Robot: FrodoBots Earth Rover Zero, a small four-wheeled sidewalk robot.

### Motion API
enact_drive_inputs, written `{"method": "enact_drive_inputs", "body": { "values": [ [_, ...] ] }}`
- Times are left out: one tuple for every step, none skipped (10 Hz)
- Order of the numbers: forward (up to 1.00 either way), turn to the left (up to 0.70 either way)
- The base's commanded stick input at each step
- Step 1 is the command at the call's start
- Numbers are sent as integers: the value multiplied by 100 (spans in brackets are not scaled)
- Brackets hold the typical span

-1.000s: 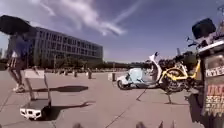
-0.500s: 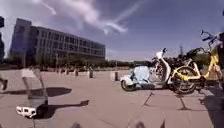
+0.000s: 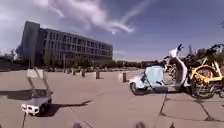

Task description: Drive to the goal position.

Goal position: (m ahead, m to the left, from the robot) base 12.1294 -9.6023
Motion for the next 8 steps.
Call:
{"method": "enact_drive_inputs", "body": {
  "values": [
    [70, 20],
    [70, 17],
    [70, 10],
    [70, 6],
    [70, 6],
    [70, 6],
    [70, 6],
    [70, 5]
  ]
}}
